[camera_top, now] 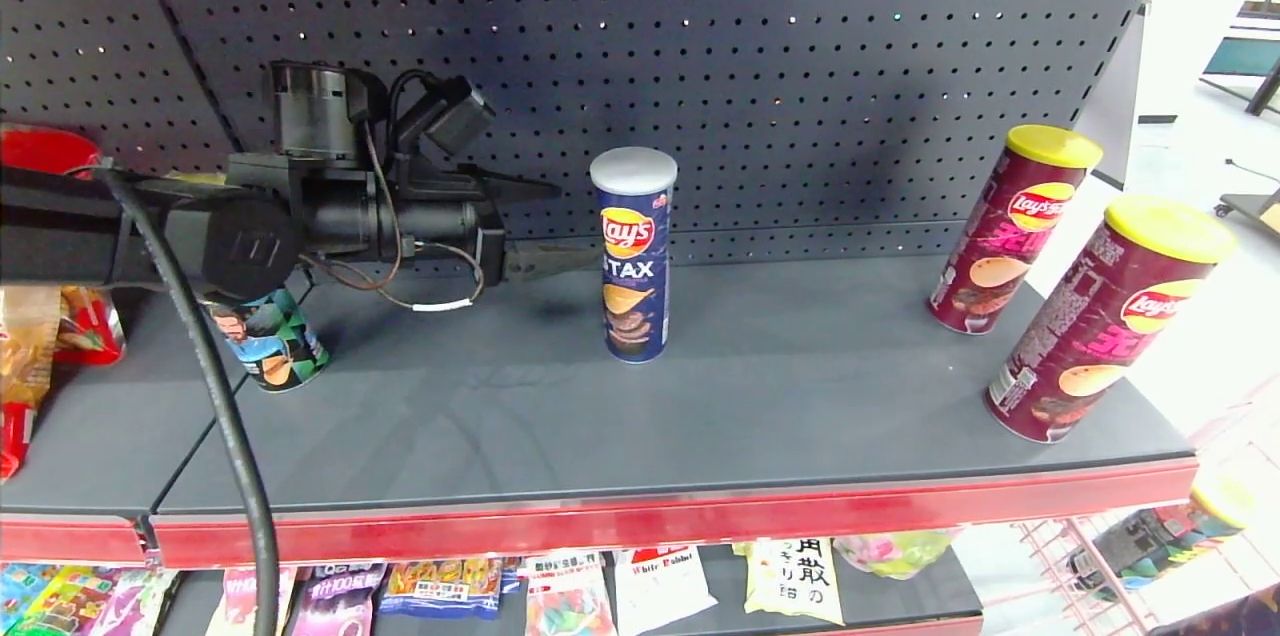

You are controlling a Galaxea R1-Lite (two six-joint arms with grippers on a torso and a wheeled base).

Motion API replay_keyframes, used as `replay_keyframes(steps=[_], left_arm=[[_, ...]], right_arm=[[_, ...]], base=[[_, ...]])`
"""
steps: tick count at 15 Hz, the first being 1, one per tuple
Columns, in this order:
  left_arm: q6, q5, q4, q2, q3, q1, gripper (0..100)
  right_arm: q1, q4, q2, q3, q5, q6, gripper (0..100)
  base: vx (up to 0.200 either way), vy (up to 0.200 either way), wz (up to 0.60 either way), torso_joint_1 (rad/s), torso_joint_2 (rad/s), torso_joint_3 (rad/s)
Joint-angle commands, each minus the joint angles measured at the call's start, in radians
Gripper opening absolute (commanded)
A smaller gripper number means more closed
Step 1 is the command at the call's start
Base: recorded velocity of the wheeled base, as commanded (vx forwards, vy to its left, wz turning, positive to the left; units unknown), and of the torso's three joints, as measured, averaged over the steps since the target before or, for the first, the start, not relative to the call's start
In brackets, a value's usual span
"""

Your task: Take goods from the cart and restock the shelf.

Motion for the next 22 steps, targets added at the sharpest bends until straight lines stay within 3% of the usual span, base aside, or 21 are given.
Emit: replay_keyframes(steps=[1, 12, 18, 22], left_arm=[[0.0, -0.024, 0.0, 0.037, -0.041, 0.001, 100], [0.0, -0.153, 0.0, 0.178, -0.179, -0.022, 100], [-0.006, -0.167, 0.001, 0.248, -0.25, -0.051, 100], [-0.029, -0.171, 0.003, 0.263, -0.276, -0.057, 100]], right_arm=[[-0.001, 0.0, 0.002, 0.0, -0.001, 0.0, 0], [-0.001, 0.0, 0.067, -0.053, -0.004, 0.0, 0], [-0.002, 0.0, 0.082, -0.054, -0.004, 0.0, 0], [-0.004, 0.002, 0.088, -0.063, -0.005, 0.0, 0]], base=[[0.0, 0.0, 0.0, 0.0, 0.0, 0.0], [0.0, 0.0, 0.0, 0.0, 0.0, 0.0], [0.0, 0.0, 0.0, 0.0, 0.0, 0.0], [0.0, 0.0, 0.0, 0.0, 0.0, 0.0]])
